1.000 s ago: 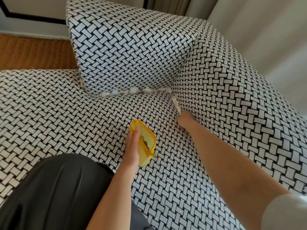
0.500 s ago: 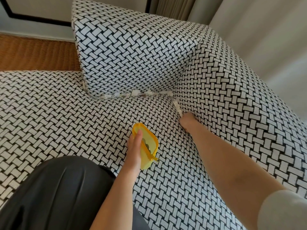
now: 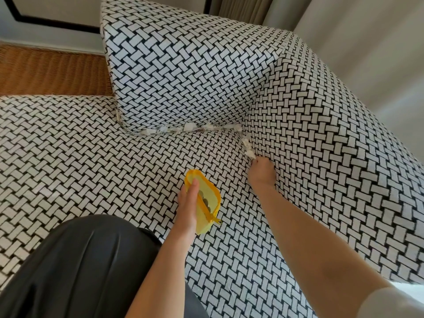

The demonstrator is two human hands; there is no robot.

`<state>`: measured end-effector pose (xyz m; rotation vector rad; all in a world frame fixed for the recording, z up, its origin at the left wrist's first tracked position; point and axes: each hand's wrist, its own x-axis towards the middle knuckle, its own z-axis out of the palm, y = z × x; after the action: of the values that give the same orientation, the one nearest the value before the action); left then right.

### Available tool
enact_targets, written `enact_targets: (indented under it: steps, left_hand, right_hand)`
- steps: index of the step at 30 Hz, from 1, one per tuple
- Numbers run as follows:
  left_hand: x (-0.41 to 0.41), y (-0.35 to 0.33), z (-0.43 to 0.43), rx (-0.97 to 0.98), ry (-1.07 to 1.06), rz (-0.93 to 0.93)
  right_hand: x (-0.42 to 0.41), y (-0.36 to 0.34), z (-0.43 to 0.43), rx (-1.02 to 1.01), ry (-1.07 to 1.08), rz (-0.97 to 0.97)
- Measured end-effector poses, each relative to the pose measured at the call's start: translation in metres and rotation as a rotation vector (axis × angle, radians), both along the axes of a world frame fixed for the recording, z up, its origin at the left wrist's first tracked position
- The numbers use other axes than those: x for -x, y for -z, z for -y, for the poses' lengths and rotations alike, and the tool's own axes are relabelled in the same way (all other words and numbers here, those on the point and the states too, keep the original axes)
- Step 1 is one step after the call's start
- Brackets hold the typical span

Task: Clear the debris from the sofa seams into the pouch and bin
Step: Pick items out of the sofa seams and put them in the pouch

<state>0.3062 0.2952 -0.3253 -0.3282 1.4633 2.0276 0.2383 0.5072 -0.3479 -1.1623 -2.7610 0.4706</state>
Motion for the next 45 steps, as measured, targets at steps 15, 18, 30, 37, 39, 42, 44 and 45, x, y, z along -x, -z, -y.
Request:
enact_targets:
  steps: [15, 18, 30, 37, 39, 42, 44, 45]
  left_hand:
    - [0.000, -0.002, 0.001, 0.013, 0.028, -0.014]
    - [0.000, -0.003, 0.001, 0.017, 0.028, -0.012]
    - [0.000, -0.003, 0.002, 0.006, 0.014, 0.004]
    - [0.001, -0.002, 0.004, -0.011, 0.054, 0.027]
    - [0.000, -0.001, 0.005, -0.046, 0.032, 0.040]
    - [-0.001, -0.004, 0.004, -0.064, 0.004, 0.038]
    - [-0.004, -0.006, 0.005, -0.089, 0.035, -0.020]
    - [-0.006, -0.008, 0.005, -0.110, 0.048, -0.039]
  right_hand:
    - [0.000, -0.006, 0.000, -0.248, -0.152, 0.004]
    - [0.006, -0.007, 0.001, -0.253, -0.148, 0.003]
    - [0.029, -0.016, 0.005, -0.206, -0.177, 0.150]
    - [-0.009, -0.050, 0.042, 0.238, -0.288, -0.339]
    - [-0.032, -0.066, 0.063, 0.432, -0.318, -0.443]
    - [-0.064, -0.088, 0.093, 0.614, -0.444, -0.475]
    - [-0.079, -0.093, 0.108, 0.664, -0.514, -0.438]
    - [-0.085, -0.094, 0.114, 0.658, -0.542, -0.409]
